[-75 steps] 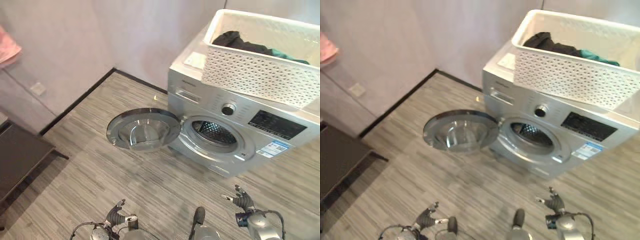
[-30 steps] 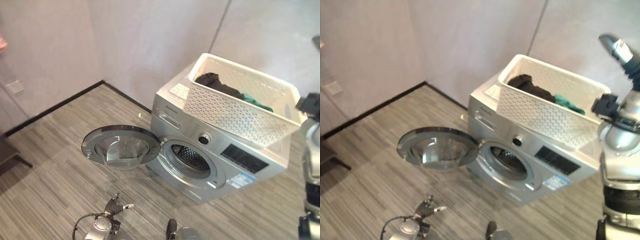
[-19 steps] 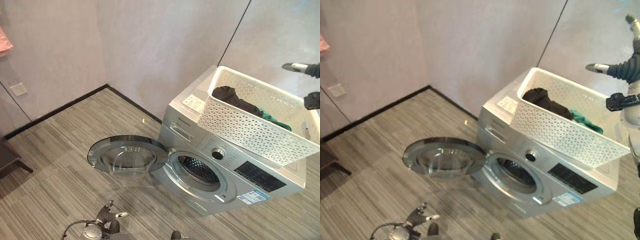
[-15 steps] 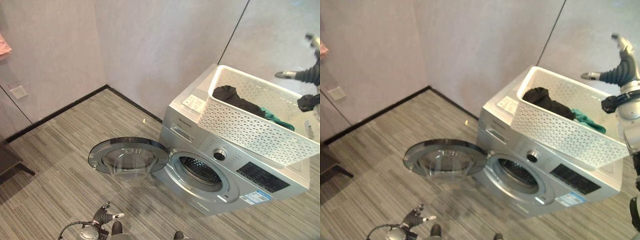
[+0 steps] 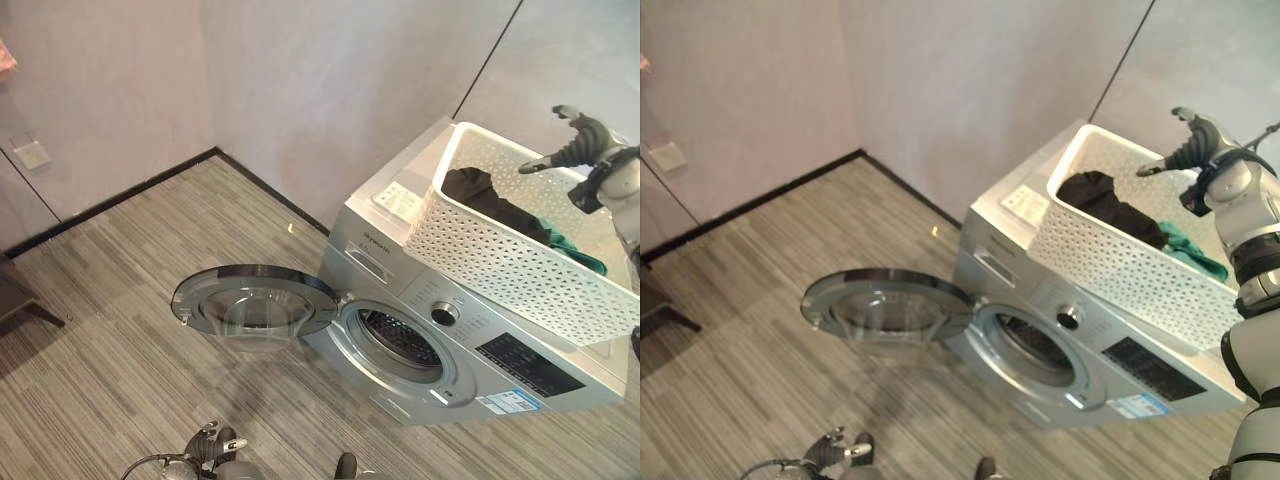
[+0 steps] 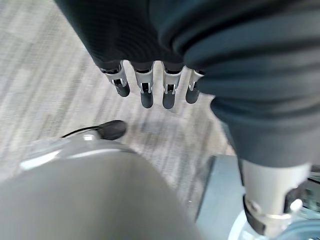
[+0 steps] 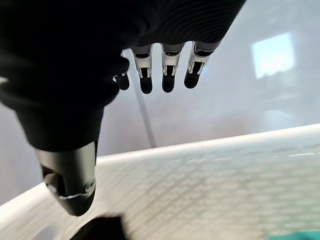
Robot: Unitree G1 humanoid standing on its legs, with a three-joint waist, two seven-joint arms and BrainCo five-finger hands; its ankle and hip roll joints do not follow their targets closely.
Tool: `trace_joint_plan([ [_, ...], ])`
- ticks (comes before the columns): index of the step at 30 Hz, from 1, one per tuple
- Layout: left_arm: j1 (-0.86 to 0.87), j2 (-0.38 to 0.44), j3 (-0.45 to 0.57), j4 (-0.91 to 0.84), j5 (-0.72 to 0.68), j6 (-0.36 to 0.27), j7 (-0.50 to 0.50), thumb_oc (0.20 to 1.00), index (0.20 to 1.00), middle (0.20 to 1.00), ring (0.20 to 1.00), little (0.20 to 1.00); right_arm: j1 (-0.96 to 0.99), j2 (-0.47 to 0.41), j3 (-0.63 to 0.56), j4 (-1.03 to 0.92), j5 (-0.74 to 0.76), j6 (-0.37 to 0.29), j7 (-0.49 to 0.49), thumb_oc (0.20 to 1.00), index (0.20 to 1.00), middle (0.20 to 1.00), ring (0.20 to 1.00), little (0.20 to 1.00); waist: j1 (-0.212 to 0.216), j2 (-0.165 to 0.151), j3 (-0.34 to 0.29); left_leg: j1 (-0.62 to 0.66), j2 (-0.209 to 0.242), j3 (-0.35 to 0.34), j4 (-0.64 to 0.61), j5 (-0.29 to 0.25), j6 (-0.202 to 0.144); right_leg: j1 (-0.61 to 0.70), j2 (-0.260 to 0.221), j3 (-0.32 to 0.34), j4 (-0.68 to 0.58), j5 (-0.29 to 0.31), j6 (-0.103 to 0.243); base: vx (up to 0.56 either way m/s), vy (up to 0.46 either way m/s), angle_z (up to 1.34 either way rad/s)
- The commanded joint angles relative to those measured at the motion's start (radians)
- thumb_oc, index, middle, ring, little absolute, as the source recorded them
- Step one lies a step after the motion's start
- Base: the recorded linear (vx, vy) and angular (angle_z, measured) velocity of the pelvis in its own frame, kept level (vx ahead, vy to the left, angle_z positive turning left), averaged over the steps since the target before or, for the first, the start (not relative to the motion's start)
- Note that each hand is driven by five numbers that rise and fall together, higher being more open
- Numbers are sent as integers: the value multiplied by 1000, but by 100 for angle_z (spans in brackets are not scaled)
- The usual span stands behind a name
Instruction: Grab the laundry basket,head to the washer,open it,put in the laundry and shut it.
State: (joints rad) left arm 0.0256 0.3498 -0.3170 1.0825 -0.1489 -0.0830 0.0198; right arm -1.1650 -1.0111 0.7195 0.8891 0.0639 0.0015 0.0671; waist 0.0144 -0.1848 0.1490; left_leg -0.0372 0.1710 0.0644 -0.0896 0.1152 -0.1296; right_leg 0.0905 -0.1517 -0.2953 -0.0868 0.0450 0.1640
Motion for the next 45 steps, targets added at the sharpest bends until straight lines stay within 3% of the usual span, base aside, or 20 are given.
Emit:
trace_joint_plan([
  [1, -3, -26, -16, 16, 0, -10, -6, 1000, 1000, 1000, 1000, 1000, -101, -131, 94, -109, 20, -33, 23, 1000, 1000, 1000, 1000, 1000, 28, -45, -11, 47, 65, 16, 68, -121, 4, -95, -47, 15, 63, 9, 32, 0, 0, 0],
  [6, -2, -23, 10, 46, -3, -8, -17, 1000, 1000, 1000, 1000, 1000, -2, -200, 91, -227, 54, -52, 64, 1000, 1000, 1000, 1000, 1000, 25, -65, -11, 62, 73, 26, 70, -128, 1, -92, -36, 20, 68, 2, 34, 5, -7, 0],
  [11, -12, -23, 28, 56, -8, -14, -19, 1000, 1000, 1000, 1000, 1000, 77, -201, 95, -252, 59, -57, 108, 1000, 1000, 1000, 1000, 1000, 26, -82, -8, 78, 81, 31, 53, -125, -6, -88, -30, 18, 66, 0, 36, 11, -15, -3],
  [18, -3, -21, 22, 32, -19, -18, -20, 1000, 1000, 1000, 1000, 1000, 135, -203, 75, -257, 49, -52, 122, 1000, 1000, 1000, 1000, 1000, 35, -81, 11, 74, 83, 28, 47, -121, -9, -93, -31, 5, 67, 1, 38, 3, -3, 0],
  [36, -34, -25, 18, 62, -63, -13, 0, 1000, 1000, 1000, 1000, 1000, 76, 17, 119, -66, -37, -9, 130, 1000, 1000, 1000, 1000, 1000, 92, -83, 70, 10, 91, -14, 61, -110, -7, -119, -29, -29, 63, 8, 31, 6, -12, 3],
  [45, -37, -14, 3, 62, -48, -9, -7, 1000, 1000, 1000, 1000, 1000, 61, 32, 179, 30, -104, 9, 186, 1000, 1000, 1000, 1000, 1000, 120, -85, 99, -39, 98, -41, 74, -100, -11, -137, -21, -47, 59, 7, 26, 2, -31, 4],
])
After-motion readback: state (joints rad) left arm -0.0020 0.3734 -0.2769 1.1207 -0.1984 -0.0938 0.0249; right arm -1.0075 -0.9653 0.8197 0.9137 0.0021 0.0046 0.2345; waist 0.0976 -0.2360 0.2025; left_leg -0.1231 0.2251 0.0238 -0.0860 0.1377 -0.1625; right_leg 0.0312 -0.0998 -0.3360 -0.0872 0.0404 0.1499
